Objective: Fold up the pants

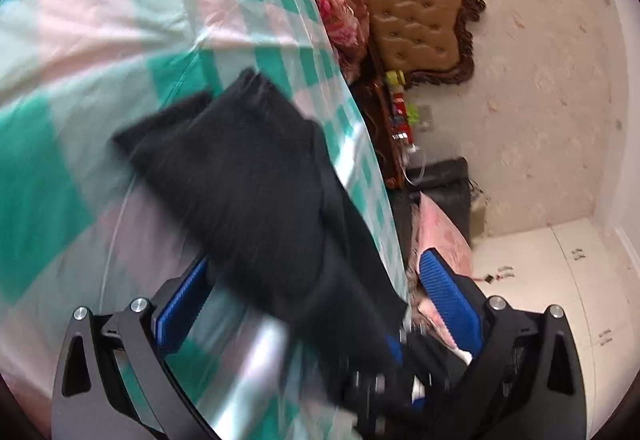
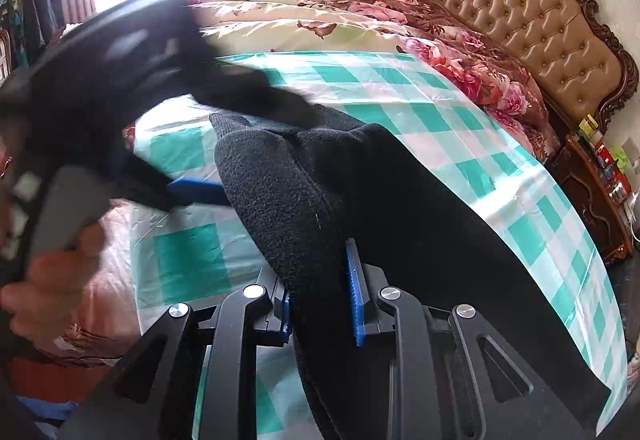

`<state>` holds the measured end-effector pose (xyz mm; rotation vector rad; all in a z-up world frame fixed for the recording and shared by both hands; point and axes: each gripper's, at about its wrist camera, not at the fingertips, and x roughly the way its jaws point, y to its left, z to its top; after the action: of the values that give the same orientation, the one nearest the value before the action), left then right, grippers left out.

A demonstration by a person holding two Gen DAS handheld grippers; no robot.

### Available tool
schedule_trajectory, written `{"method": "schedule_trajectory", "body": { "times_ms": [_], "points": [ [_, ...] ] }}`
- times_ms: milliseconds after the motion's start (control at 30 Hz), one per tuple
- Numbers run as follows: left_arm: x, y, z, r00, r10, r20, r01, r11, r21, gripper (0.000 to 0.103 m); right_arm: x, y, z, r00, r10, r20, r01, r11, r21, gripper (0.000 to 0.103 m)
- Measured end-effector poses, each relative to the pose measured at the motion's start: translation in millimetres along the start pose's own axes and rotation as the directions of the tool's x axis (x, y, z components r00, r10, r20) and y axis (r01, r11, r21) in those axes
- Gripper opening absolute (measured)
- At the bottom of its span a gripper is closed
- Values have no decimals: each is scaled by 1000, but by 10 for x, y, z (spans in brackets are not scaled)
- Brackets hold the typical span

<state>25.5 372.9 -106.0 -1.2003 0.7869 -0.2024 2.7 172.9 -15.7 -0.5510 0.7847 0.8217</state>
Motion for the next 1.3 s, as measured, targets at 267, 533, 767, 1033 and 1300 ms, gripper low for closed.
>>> {"method": "schedule_trajectory", "body": {
  "times_ms": [267,533,767,1033,1300],
  "points": [
    [-22,-293,232,989,75,125,-86,992,89,33,-221,-233,-56,992,128,9,-129,986,105,81],
    [141,-1613,-309,959,127,254,-260,753,605,33,-759,-1832,-646,866,404,295,-487,546,682,90],
    [656,-2377,-1319,929,136,345,-370,384,846,32,-977,-2651,-788,773,548,320,-515,247,821,90],
    [1527,-2645,-2510,945,171,279,-289,33,957,14,-1144,-2781,-1185,802,555,220,-432,285,856,97],
    [1697,-2108,-3113,952,260,160,-156,-33,987,32,-875,-2963,-2110,794,527,303,-427,129,895,97]
  ]
}}
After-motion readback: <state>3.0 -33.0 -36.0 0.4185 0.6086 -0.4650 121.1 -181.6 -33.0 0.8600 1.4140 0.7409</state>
